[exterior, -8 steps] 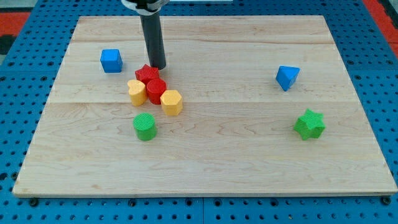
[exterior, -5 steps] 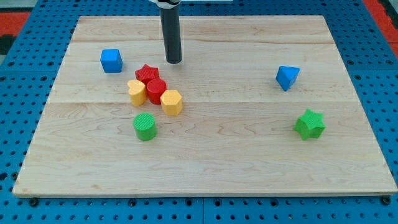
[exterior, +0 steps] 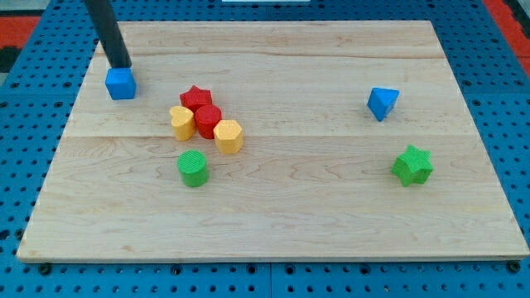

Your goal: Slide the blue cube towards top left

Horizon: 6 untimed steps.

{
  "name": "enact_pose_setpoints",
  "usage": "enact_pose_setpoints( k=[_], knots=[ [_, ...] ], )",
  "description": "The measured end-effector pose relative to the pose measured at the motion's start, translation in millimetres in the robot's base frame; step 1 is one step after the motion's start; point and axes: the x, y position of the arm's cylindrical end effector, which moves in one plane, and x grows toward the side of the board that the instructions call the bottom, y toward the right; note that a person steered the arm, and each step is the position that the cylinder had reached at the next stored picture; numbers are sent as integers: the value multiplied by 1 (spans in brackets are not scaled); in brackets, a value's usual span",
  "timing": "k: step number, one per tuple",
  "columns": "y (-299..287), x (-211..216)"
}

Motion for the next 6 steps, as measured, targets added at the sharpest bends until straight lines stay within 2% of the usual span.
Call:
enact_pose_setpoints(
  k=[1,2,4,5,6],
  knots=[
    [-27,-4],
    [-65,18],
    [-37,73],
    [2,66],
    [54,38]
  ],
)
